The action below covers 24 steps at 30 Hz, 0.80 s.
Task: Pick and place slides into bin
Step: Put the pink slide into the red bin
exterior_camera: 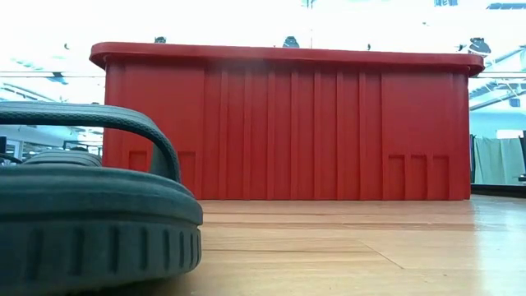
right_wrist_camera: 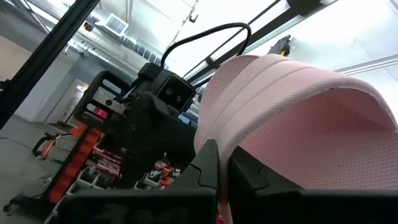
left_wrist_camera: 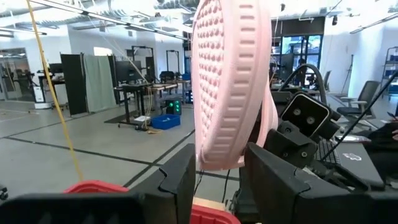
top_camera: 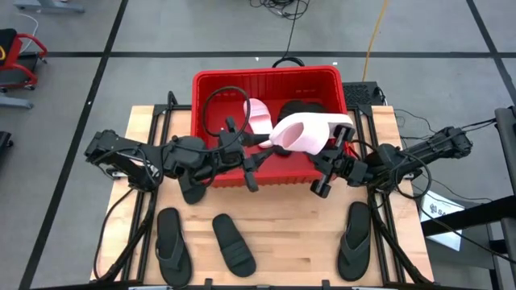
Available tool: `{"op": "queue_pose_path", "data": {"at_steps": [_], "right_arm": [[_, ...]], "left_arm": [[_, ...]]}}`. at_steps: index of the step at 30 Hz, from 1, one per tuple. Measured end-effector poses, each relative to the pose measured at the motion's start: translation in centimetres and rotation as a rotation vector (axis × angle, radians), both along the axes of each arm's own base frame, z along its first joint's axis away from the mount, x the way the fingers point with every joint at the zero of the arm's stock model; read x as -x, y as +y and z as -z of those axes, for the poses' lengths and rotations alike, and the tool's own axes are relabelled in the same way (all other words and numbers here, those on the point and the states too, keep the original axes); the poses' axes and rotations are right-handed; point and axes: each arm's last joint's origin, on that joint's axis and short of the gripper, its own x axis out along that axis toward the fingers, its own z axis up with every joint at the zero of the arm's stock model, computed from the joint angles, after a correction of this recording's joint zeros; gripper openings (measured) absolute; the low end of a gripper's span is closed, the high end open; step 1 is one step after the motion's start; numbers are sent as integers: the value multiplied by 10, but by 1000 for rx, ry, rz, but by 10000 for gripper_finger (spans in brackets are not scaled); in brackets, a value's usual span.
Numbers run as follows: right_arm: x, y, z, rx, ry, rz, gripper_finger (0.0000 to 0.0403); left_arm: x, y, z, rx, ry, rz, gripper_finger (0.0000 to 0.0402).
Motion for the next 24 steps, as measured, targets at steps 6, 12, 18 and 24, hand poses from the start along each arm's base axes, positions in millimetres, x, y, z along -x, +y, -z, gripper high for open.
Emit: {"op": "queue_pose_path", "data": {"at_steps": [6,12,18,24], "right_arm": [[-1,0,1,3,11,0,0],[-1,0,1,1,11,4,0],[-1,0,1,-1,13,8,0],[-1,0,2,3,24,8,8]], "left_arm": [[0,1,-3,6,-28,-2,141],[-1,6,-2,26,-33,-8,114],[-1,8,-2,18,-26,-6,16],[-1,8,-2,-9,-17,-16,11]]}}
